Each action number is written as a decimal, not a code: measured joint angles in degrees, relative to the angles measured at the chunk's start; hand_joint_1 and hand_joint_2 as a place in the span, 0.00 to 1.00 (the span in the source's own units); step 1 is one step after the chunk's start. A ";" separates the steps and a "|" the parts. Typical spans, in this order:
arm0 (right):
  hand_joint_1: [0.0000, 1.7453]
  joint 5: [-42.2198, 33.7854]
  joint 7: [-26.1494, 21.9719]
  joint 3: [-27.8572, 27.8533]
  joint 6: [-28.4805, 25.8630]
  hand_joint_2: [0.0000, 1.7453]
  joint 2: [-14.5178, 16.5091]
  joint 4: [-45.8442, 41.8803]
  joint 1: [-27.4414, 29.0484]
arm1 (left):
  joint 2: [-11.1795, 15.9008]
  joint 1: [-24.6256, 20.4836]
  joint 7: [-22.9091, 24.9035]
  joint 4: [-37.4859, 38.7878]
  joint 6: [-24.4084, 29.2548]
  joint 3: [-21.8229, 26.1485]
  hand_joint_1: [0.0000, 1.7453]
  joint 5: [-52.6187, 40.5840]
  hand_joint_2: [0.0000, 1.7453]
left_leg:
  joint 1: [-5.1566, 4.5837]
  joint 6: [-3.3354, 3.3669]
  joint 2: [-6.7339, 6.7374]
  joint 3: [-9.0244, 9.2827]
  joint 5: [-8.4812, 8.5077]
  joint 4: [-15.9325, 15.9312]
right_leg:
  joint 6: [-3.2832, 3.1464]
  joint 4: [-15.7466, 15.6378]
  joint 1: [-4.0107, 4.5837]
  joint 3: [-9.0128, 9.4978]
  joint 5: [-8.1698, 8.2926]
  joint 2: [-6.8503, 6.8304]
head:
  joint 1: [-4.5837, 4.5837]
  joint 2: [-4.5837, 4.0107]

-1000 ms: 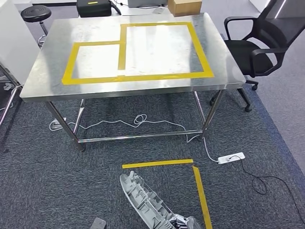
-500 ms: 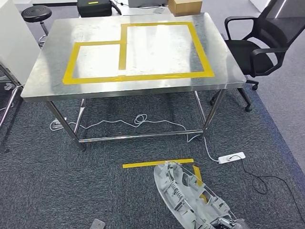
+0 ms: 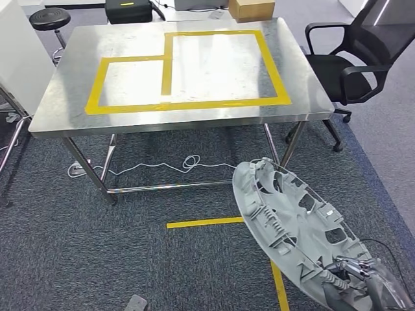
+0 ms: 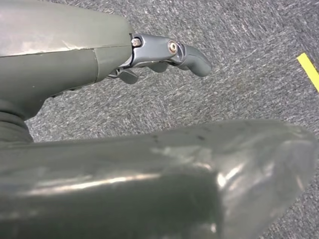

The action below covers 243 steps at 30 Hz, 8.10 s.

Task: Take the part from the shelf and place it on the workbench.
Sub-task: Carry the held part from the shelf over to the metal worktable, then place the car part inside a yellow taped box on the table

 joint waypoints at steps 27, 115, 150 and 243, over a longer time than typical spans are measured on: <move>1.00 -14.82 7.02 30.62 3.30 1.00 -24.57 23.18 -50.81 | -0.02 -2.14 2.14 1.27 -0.53 -1.48 0.00 -2.50 0.00 | -0.08 0.09 -0.07 -0.89 0.87 0.07 | 0.13 0.08 -0.15 -1.00 0.83 -0.05 | -0.01 0.00; 1.00 -18.62 4.86 42.55 4.94 1.00 -24.24 37.85 -70.66 | 0.13 -2.68 6.76 3.36 -5.02 -3.01 0.00 -0.40 0.00 | 3.35 -2.46 1.59 -0.32 1.54 -1.26 | 5.48 3.35 -2.80 -4.38 1.60 -3.52 | 0.62 0.00; 1.00 -18.93 3.95 42.45 4.98 1.00 -24.02 38.09 -69.86 | 0.19 -2.64 6.99 3.65 -5.50 -2.96 0.00 -0.13 0.00 | -0.79 0.89 0.77 -3.78 0.92 2.16 | 0.59 2.65 -0.53 -4.06 0.72 -3.20 | 0.39 0.00; 1.00 -23.10 3.64 38.19 5.52 1.00 -29.74 33.80 -65.36 | 0.33 -2.01 0.98 5.35 -4.66 -3.19 0.00 3.14 0.00 | -1.21 2.58 0.00 -5.76 5.32 -0.28 | 1.42 -0.78 -0.62 1.06 -1.23 -3.03 | 1.41 0.00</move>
